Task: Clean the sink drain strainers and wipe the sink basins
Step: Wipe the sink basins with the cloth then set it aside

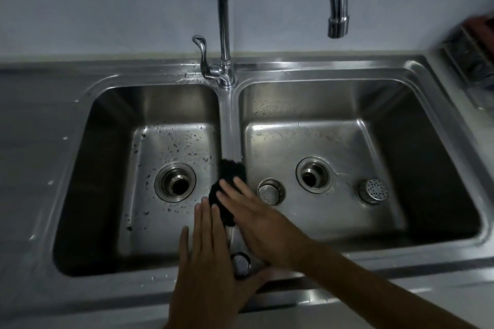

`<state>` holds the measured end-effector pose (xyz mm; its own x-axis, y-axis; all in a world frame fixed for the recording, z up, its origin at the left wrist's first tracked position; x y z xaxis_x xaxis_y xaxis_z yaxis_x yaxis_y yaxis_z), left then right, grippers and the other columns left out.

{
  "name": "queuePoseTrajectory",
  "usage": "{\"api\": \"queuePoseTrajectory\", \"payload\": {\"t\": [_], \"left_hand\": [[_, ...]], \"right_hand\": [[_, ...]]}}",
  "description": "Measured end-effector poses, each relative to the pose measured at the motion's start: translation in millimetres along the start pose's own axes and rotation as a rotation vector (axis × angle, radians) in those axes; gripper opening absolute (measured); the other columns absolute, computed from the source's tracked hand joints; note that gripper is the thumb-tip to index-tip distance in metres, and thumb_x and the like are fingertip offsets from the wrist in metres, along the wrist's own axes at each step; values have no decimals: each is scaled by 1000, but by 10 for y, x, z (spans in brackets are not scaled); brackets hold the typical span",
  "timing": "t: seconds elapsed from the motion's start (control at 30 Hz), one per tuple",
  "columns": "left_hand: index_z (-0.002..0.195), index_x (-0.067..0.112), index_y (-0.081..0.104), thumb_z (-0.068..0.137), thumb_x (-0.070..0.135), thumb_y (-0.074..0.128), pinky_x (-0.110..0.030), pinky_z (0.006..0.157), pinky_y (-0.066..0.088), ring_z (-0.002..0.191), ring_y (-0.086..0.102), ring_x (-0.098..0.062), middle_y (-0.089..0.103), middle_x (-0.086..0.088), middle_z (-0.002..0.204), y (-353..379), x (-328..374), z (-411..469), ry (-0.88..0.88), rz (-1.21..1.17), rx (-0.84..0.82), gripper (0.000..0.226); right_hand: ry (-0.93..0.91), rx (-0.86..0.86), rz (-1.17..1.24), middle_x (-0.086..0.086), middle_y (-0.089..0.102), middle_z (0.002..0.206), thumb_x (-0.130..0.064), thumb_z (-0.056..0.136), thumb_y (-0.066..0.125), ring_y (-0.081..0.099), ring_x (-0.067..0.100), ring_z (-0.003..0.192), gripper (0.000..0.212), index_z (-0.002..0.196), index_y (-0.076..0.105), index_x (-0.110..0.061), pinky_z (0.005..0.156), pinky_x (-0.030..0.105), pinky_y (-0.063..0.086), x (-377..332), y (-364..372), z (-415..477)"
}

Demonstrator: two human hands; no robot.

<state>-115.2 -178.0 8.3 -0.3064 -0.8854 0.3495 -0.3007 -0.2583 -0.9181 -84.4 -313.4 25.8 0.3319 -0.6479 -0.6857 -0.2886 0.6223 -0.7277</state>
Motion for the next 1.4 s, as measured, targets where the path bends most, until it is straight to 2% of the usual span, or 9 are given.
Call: {"api": "queuePoseTrajectory", "payload": {"t": [0.17,0.4,0.57,0.67,0.73,0.93,1.07,1.33,1.4], "left_hand": [[161,12,-22,60,110,13,-53,129,2,156,-27,-22,-35,-7,166,-153,-86,540,-40,3,-47,145],[159,10,-25,65,108,15,-52,127,-8,157,-26,-22,-33,-9,167,-164,-110,585,75,124,-122,142],[155,12,-30,73,103,8,-45,125,-10,154,-32,-20,-40,-6,164,-236,-336,325,194,176,-230,129],[152,15,-38,74,99,-2,-41,124,-17,151,-38,-12,-47,0,160,-279,-256,342,214,136,-265,120],[150,16,-40,74,94,-12,-41,126,-17,150,-40,-11,-49,0,158,-275,-135,455,187,107,-250,113],[149,36,-42,82,84,-18,-53,129,-7,150,-39,-9,-49,9,158,-251,-28,943,54,7,-143,86],[148,47,-36,85,83,-7,-52,129,-5,153,-32,-10,-47,12,158,-255,22,1110,-19,1,-104,78],[161,39,-18,95,76,4,-59,128,5,155,-28,-8,-39,13,164,-271,93,1091,-43,-15,-16,79],[162,38,-17,98,72,8,-61,128,6,156,-27,-9,-37,11,165,-270,96,1084,-48,-4,10,76]], "right_hand": [[273,238,-27,8,2,170,-6,106,42,-6,30,156,56,159,23,-6,126,50,18,475,-284,1065],[250,290,111,9,1,170,-10,108,43,46,30,140,53,158,25,-6,106,35,50,479,-406,917],[283,8,66,8,-8,170,-17,106,46,50,31,136,74,162,-3,-19,102,43,52,-47,74,-246],[304,-28,116,13,35,160,-16,104,46,62,23,109,77,162,-5,-21,99,43,52,-133,128,-417],[388,9,336,8,61,117,-14,105,44,58,13,91,74,162,-3,-23,96,42,53,-38,86,-334],[645,204,845,0,52,145,-30,109,36,48,17,132,46,154,38,-24,120,40,32,613,49,347],[720,202,952,7,38,160,-31,108,34,40,24,143,50,157,33,-17,122,40,30,1063,-97,927],[926,346,957,16,60,118,-10,100,40,60,34,108,41,138,48,3,96,42,54,1526,-425,1750],[867,328,899,18,59,130,-15,101,39,58,35,117,42,141,47,-4,103,45,50,1419,-382,1628]]}}
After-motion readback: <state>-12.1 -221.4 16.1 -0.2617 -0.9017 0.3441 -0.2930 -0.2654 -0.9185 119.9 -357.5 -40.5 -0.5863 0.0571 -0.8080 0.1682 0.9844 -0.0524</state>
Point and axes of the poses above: each hand's wrist, its own z-axis towards the middle knuckle, its own y-axis out of the palm, x = y × z, the point moved 4 cm from there along z, towards the middle knuckle
